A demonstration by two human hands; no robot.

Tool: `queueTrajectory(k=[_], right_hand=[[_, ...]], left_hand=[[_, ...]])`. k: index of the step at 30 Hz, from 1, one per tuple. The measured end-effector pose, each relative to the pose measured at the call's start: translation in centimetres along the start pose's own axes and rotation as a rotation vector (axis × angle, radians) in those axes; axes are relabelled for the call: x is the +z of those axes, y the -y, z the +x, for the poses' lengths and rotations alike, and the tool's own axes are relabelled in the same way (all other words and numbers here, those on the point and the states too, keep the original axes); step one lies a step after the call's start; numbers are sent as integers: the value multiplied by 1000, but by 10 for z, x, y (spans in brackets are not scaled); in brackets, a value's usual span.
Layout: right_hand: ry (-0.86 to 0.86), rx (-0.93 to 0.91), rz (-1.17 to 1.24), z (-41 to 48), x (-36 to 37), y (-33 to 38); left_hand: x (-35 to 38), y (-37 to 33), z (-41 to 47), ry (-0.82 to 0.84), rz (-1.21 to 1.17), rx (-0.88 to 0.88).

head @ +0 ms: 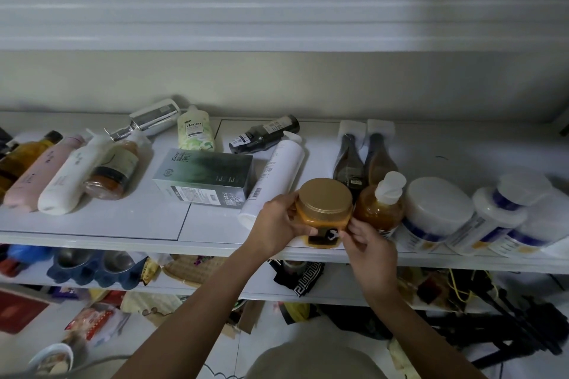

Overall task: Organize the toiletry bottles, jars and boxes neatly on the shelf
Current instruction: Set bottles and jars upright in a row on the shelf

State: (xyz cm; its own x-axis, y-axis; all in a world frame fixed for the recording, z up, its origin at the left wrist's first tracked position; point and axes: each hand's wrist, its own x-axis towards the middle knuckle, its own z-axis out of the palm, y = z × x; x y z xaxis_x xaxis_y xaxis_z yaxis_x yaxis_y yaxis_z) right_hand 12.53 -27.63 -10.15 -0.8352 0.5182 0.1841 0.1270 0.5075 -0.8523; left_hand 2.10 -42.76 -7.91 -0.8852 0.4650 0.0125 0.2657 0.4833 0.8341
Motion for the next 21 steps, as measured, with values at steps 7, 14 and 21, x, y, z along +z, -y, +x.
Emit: queueTrajectory(k=[7, 14, 21], right_hand=[[-78, -53, -47, -1, 2, -3], [-112, -139, -132, -1, 5, -12], [-72, -138, -146, -5, 9, -20]], left_hand=[[4, 1, 1, 9, 3, -28], [8, 2, 0, -35, 146, 17], [12, 0, -6, -45, 246, 24]])
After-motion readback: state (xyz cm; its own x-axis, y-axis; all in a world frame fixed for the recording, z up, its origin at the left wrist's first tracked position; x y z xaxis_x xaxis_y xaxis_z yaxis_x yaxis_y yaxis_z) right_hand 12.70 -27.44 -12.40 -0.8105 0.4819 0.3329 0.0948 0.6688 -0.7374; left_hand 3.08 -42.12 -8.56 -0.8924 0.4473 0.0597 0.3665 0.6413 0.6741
